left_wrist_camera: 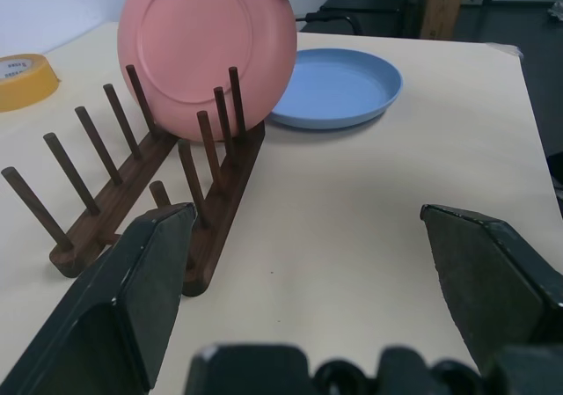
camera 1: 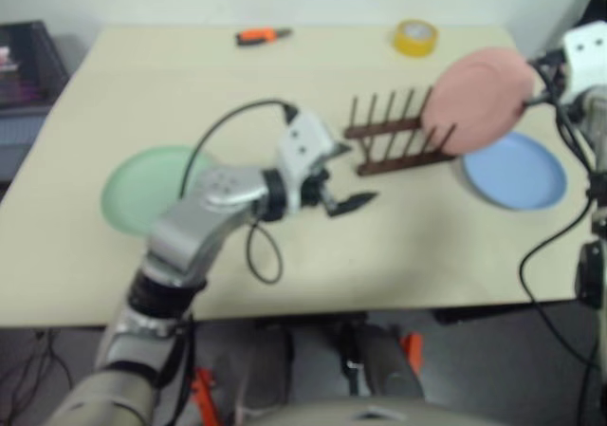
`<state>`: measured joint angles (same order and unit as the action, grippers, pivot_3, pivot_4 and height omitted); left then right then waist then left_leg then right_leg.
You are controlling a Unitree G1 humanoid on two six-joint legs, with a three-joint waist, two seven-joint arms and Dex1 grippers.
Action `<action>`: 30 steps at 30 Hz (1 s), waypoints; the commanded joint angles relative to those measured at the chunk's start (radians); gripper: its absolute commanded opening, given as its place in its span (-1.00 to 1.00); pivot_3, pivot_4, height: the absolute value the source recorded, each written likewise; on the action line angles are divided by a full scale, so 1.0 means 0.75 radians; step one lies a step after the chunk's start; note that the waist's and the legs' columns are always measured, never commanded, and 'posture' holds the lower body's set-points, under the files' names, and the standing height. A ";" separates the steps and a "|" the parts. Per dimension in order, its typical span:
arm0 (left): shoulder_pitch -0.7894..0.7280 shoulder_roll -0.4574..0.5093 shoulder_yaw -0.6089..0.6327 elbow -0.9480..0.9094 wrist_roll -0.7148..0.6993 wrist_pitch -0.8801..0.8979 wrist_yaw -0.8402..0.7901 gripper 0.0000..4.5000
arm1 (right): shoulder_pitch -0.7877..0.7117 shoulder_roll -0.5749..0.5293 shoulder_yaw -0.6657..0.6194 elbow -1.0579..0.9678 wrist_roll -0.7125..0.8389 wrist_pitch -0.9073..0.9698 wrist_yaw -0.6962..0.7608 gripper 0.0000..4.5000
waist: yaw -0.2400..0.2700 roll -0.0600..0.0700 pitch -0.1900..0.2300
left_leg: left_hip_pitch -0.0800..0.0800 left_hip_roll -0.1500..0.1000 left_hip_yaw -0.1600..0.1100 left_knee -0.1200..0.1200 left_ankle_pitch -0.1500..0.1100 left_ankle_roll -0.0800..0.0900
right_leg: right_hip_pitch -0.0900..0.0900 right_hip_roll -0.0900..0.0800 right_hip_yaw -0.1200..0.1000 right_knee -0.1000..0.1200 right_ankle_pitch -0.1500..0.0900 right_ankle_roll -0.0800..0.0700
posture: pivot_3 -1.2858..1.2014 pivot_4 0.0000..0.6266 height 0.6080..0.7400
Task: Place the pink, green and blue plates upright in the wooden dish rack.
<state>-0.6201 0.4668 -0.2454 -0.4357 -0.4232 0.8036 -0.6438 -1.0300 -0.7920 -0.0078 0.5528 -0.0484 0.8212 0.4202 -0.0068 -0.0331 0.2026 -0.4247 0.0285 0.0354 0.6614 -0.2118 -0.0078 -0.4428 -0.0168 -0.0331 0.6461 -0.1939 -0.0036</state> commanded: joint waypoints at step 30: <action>-0.023 0.034 0.028 0.001 0.047 -0.062 -0.044 1.00 | 0.068 -0.024 0.007 -0.552 0.131 0.149 0.282 -0.99 | 0.001 0.000 0.000 | 0.000 0.000 -0.001 0.000 0.000 0.000 | 0.000 0.000 -0.001 0.000 0.000 0.000 | 0.03 -0.52 1.00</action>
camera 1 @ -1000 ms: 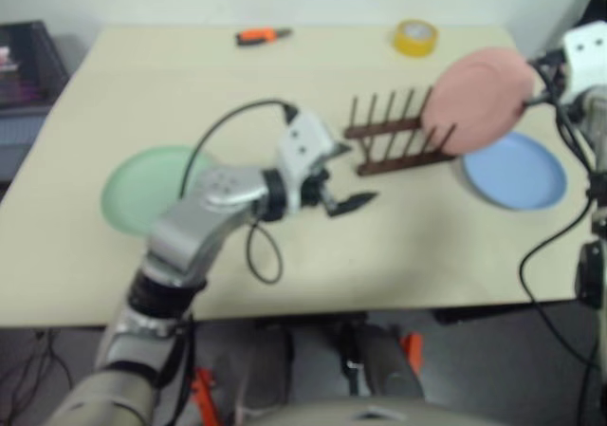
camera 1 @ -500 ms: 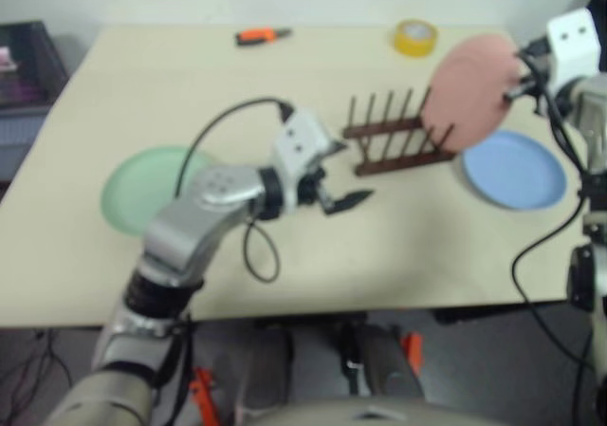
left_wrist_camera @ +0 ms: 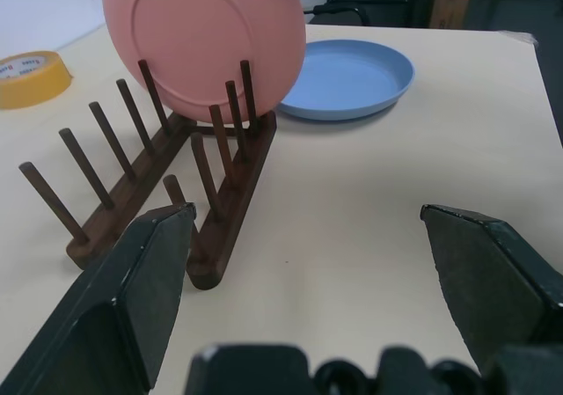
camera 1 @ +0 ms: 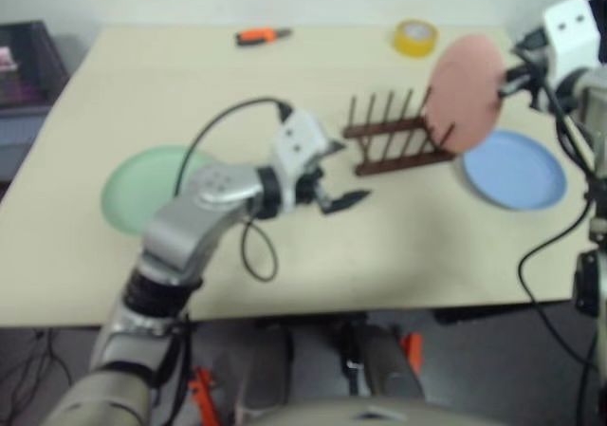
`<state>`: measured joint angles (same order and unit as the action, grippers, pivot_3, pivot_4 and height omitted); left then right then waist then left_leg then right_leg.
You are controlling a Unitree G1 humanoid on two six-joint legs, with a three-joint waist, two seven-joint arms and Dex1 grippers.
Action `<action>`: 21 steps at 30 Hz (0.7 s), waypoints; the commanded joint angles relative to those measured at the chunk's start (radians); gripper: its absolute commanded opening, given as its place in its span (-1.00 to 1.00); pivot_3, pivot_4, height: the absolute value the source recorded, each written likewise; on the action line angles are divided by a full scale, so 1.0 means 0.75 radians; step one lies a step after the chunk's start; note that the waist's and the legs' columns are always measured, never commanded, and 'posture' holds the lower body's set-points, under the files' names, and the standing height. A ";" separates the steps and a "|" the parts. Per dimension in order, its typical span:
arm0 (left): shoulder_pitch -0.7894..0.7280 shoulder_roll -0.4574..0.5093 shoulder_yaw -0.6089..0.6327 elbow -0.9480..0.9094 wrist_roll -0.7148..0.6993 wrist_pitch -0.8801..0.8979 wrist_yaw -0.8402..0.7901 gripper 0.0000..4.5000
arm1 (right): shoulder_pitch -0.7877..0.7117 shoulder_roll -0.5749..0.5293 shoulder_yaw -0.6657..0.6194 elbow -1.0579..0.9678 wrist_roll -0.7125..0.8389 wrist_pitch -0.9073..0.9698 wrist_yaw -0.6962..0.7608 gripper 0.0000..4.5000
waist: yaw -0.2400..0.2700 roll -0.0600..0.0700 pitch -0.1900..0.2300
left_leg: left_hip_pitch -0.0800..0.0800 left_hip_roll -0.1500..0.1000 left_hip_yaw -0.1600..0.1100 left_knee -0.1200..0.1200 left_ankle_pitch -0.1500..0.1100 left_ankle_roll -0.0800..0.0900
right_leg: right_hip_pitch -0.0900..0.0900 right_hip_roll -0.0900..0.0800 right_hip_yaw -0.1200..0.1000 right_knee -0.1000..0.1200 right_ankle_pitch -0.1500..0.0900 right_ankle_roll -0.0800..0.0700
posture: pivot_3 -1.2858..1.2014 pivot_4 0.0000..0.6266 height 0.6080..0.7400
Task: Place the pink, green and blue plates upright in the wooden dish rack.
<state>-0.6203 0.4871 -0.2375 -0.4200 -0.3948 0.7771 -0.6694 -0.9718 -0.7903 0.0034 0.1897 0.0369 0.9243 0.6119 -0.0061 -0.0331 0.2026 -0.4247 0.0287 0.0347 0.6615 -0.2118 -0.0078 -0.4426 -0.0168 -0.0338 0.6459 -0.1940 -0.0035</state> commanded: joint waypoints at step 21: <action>0.102 0.444 0.573 -0.167 -0.207 0.176 -0.095 1.00 | -0.335 -0.138 -0.068 -0.244 0.286 0.183 0.304 -0.99 | -0.012 0.001 0.001 | 0.000 0.001 -0.001 -0.002 0.000 -0.001 | -0.002 0.000 -0.002 0.000 -0.003 -0.004 | 0.03 -0.52 1.00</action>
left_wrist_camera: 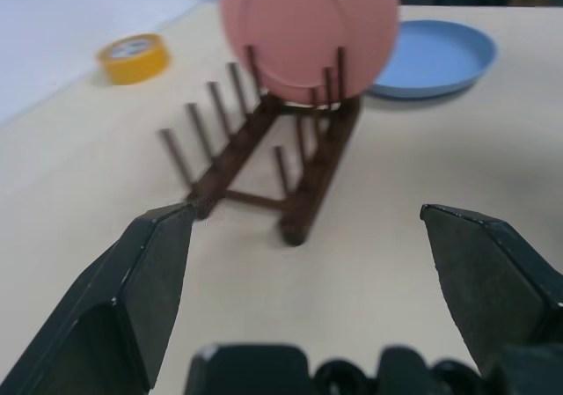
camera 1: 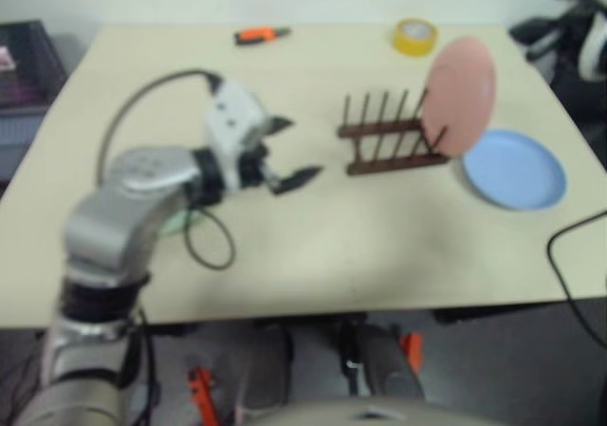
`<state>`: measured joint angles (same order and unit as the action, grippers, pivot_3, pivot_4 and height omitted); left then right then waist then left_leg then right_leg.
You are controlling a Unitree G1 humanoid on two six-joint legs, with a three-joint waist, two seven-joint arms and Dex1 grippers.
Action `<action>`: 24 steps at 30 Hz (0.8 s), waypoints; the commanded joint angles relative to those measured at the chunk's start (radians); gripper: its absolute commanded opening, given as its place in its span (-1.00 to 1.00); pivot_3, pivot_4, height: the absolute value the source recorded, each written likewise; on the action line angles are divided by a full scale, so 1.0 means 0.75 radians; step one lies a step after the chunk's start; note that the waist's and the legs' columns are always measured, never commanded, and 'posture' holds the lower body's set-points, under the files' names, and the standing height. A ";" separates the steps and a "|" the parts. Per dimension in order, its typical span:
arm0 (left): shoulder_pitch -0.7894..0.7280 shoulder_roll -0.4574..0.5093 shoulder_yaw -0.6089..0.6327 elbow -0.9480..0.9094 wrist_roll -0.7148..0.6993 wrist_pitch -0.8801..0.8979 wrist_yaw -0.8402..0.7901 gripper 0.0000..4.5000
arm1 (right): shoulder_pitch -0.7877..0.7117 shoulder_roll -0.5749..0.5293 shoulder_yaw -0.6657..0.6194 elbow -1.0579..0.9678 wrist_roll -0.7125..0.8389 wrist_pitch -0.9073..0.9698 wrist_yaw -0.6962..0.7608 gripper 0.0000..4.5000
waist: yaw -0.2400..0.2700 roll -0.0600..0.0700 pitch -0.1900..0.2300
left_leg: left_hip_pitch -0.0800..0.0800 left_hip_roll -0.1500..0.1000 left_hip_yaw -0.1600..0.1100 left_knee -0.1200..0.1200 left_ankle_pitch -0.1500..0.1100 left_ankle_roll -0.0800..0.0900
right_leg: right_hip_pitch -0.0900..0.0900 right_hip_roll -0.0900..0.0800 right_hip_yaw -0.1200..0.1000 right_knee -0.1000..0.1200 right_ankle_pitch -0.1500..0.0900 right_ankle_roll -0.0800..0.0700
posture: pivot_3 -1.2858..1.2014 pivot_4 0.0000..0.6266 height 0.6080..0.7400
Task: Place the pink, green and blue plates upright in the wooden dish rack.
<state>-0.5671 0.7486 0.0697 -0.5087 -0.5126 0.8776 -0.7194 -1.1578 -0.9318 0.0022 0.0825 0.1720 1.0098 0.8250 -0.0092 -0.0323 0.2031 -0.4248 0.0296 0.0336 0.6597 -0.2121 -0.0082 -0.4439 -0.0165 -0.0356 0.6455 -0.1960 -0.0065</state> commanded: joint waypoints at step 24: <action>0.294 0.245 0.479 0.550 0.233 0.297 0.362 1.00 | 0.158 0.988 0.287 -0.161 0.304 0.060 -0.258 0.99 | 0.012 -0.008 -0.005 | 0.005 0.016 0.002 -0.004 0.000 -0.004 | 0.002 -0.003 -0.004 0.001 -0.001 -0.004 | 0.03 -0.52 1.00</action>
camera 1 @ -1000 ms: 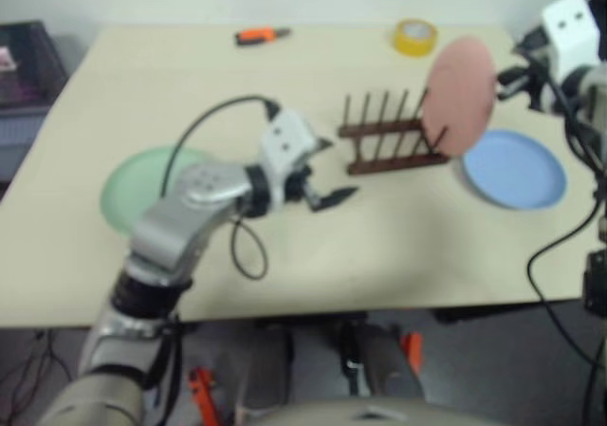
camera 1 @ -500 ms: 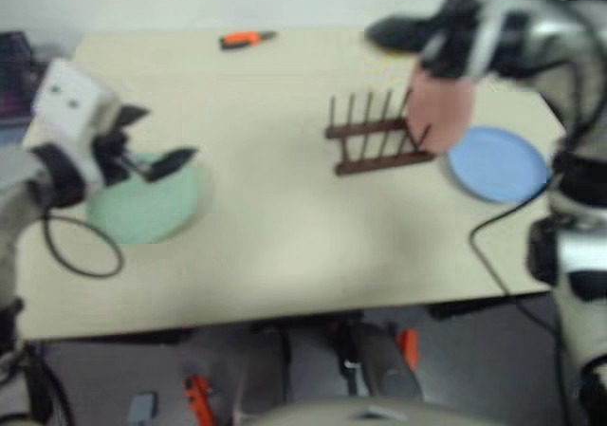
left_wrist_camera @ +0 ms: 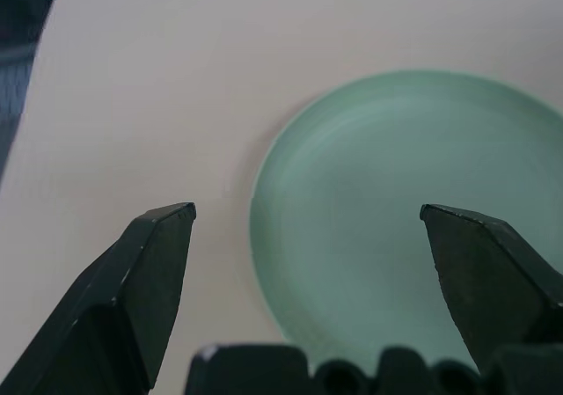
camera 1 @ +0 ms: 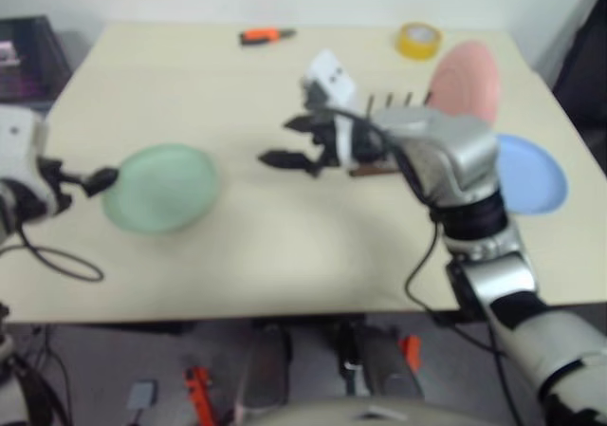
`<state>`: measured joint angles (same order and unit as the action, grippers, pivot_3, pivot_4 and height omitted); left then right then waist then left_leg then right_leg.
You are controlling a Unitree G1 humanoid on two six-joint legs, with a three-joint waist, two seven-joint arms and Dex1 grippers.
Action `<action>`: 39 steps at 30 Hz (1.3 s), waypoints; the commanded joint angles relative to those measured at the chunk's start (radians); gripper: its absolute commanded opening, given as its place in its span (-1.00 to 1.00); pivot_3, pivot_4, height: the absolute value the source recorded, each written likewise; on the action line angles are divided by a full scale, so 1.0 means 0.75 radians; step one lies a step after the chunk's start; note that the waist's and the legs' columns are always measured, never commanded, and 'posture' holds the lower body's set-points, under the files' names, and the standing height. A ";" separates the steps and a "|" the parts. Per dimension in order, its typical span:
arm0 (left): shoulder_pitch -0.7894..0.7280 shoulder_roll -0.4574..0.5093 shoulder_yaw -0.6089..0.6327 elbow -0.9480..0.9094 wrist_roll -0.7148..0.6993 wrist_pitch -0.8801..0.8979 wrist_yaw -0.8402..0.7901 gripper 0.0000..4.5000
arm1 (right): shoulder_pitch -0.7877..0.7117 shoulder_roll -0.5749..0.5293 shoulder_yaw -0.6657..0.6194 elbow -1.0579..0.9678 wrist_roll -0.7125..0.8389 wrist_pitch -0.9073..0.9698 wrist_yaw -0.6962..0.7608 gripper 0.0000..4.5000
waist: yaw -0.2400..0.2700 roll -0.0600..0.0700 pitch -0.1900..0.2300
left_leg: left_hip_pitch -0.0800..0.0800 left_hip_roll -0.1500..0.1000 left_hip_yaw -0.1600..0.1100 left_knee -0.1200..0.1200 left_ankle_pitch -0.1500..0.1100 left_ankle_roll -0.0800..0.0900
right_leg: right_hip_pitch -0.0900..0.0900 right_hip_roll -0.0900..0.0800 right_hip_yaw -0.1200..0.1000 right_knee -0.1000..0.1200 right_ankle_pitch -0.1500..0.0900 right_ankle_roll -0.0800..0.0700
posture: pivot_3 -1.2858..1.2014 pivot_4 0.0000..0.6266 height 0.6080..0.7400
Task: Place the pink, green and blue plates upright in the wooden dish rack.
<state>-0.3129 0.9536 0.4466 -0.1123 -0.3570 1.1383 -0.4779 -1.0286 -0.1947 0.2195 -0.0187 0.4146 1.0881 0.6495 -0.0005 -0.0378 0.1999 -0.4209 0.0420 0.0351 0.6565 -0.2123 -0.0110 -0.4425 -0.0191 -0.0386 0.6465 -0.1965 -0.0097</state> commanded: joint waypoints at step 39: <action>-0.183 -0.410 0.062 0.333 0.053 -0.157 0.355 0.27 | 0.064 -0.157 0.086 -0.152 -0.056 -0.020 -0.020 1.00 | -0.001 -0.003 -0.002 | 0.003 0.002 0.001 -0.001 0.000 0.000 | 0.001 0.000 0.000 0.001 0.000 -0.001 | 0.03 -0.52 1.00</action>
<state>-0.4264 0.6447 0.4863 0.1613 -0.3083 1.0189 -0.2184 -0.9737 -0.3066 0.2948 -0.0859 0.3735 1.0898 0.6307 -0.0009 -0.0401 0.1984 -0.4191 0.0432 0.0356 0.6554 -0.2123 -0.0111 -0.4418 -0.0190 -0.0390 0.6471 -0.1966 -0.0108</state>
